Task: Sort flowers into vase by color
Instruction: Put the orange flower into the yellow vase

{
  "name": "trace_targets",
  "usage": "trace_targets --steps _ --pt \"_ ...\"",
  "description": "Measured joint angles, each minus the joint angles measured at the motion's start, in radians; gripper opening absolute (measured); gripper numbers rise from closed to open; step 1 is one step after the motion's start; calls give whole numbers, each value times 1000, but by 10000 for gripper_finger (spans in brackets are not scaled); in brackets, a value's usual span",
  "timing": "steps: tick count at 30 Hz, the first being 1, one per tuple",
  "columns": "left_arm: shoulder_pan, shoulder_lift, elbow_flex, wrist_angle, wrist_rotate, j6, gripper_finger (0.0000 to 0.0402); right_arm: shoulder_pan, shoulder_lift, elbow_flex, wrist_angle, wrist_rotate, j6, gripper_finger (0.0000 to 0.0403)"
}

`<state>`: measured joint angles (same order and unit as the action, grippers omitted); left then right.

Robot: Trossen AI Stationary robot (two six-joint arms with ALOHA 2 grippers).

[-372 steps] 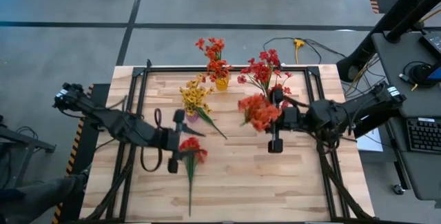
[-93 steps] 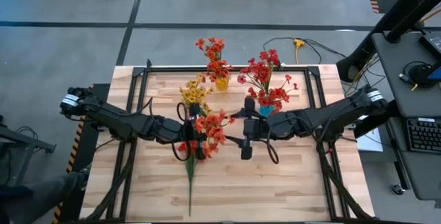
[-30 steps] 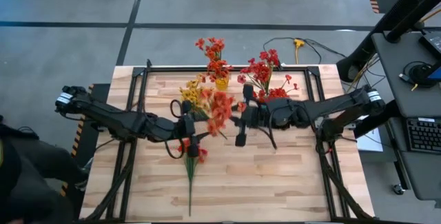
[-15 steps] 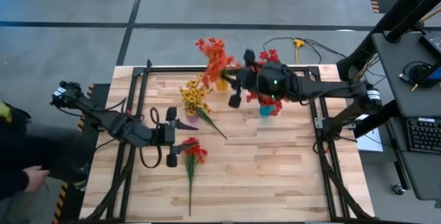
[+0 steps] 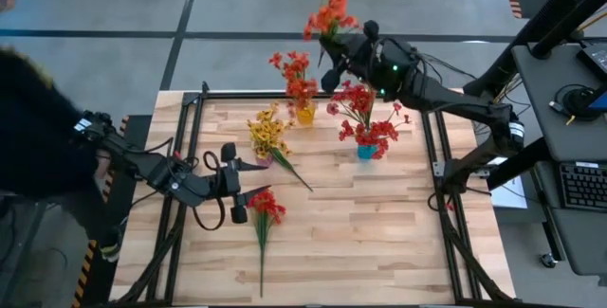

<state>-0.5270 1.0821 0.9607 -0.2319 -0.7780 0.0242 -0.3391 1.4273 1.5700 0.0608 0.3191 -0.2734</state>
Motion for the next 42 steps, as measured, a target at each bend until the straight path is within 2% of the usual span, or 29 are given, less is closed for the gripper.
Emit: trace_targets --steps 7,11,23,29,36,42 --pt "0 2 0 -6 -1 0 191 -69 35 5 -8 -42 76 18" --pt "0 3 0 -12 -1 0 191 -90 85 5 -7 -113 87 18" --pt "0 3 -1 -28 -1 -2 191 -92 190 5 4 -118 94 18" --pt "0 3 -2 -50 -1 -10 191 -112 187 -14 5 -190 124 18" --pt "0 3 -2 -50 -2 -14 191 -139 169 -59 6 -226 146 18" --pt "0 3 -2 -56 -1 -19 191 -143 167 -117 79 -269 158 18"
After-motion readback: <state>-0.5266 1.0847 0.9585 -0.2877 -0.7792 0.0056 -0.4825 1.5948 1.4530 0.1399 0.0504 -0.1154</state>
